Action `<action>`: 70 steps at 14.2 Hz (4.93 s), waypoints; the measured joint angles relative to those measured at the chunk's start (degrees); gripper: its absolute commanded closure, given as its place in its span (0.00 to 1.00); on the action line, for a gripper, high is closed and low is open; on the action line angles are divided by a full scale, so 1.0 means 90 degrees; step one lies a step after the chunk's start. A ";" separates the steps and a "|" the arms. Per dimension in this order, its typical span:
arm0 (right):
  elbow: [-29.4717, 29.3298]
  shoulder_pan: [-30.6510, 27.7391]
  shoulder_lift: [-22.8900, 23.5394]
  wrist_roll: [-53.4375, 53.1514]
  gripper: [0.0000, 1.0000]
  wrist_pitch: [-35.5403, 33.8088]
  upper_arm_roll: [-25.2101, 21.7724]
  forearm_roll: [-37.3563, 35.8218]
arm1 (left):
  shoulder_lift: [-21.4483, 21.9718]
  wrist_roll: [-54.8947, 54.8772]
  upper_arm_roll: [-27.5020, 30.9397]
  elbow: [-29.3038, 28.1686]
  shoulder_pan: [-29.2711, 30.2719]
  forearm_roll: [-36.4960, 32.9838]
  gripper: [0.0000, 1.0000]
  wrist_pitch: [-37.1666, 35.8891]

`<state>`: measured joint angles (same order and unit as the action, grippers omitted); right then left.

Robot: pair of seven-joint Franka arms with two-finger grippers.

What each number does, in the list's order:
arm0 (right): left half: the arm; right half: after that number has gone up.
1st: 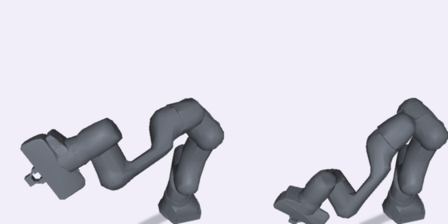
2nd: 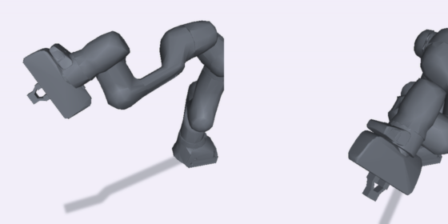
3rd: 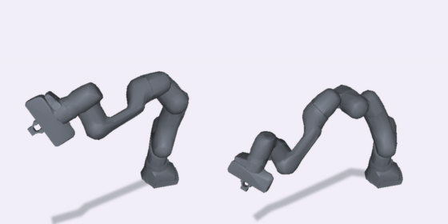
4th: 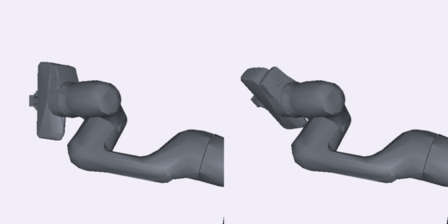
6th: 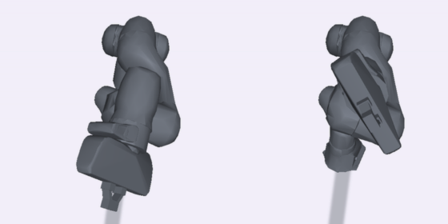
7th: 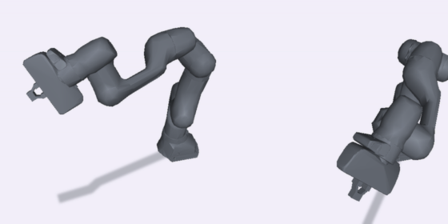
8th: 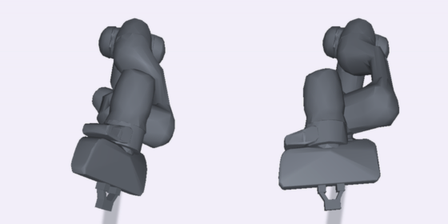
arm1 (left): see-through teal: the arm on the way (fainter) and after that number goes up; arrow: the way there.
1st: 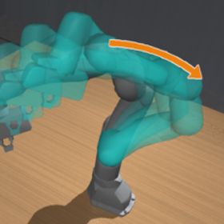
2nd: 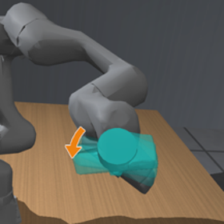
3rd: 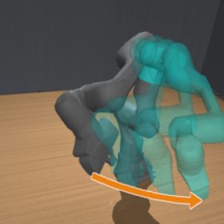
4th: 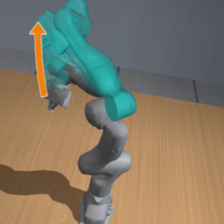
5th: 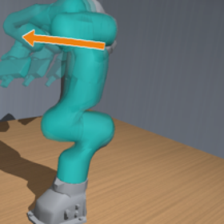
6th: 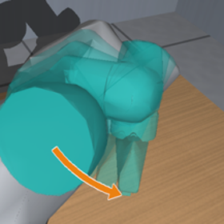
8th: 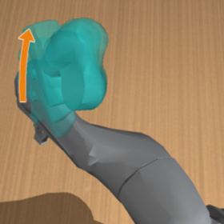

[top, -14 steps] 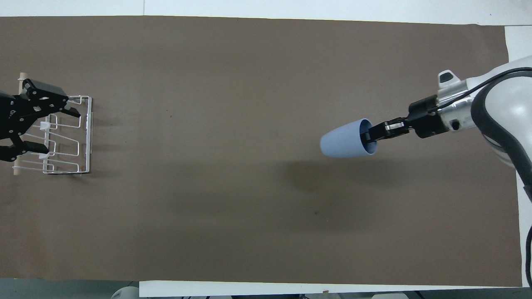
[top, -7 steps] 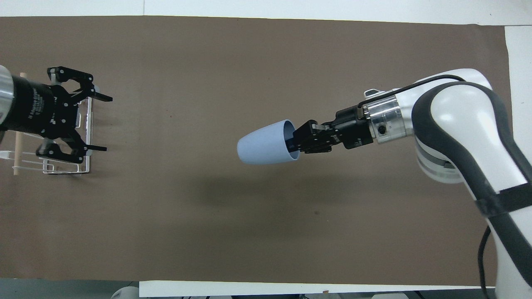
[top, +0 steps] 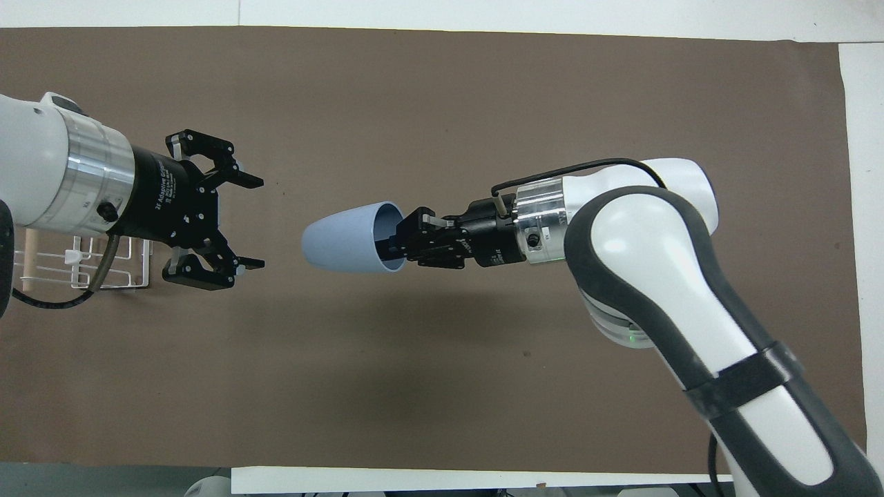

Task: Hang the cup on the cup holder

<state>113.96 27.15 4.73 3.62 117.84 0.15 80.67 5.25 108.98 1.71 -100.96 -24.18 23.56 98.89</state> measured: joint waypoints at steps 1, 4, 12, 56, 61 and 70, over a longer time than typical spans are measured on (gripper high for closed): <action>0.0006 0.0148 0.0000 -0.0048 1.00 0.0192 0.0000 0.0120 | -0.0023 0.0064 -0.0001 -0.0012 -0.0102 0.0000 0.01 0.0038; 0.0008 0.0489 0.0001 -0.0101 1.00 0.0681 -0.0001 0.0338 | -0.0130 0.0115 -0.0017 -0.0134 -0.0362 0.0001 0.01 0.0134; 0.0029 0.0664 0.0038 -0.0105 0.01 0.1057 -0.0029 0.0379 | -0.0158 0.0008 -0.0021 -0.0428 -0.0497 0.0094 1.00 0.0364; -0.3054 -0.3163 -0.0566 -0.0202 0.01 -0.4500 -0.0163 -0.9548 | -0.3451 0.1473 0.0024 0.0182 0.0005 -1.0522 0.00 -0.1098; -0.3051 -0.3162 -0.0567 -0.0202 0.01 -0.4504 -0.0161 -0.9548 | -0.2272 -0.0859 0.0040 0.0302 0.0101 -0.8592 0.00 -0.0732; -0.3033 -0.3157 -0.0567 -0.0202 0.01 -0.4504 -0.0157 -0.9548 | -0.1239 -0.6594 0.0081 0.0228 0.0850 -0.5213 0.00 -0.0026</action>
<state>86.66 -1.26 -0.38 1.80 77.30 -1.26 -5.26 -5.90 49.64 2.44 -98.91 -16.53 -23.36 98.66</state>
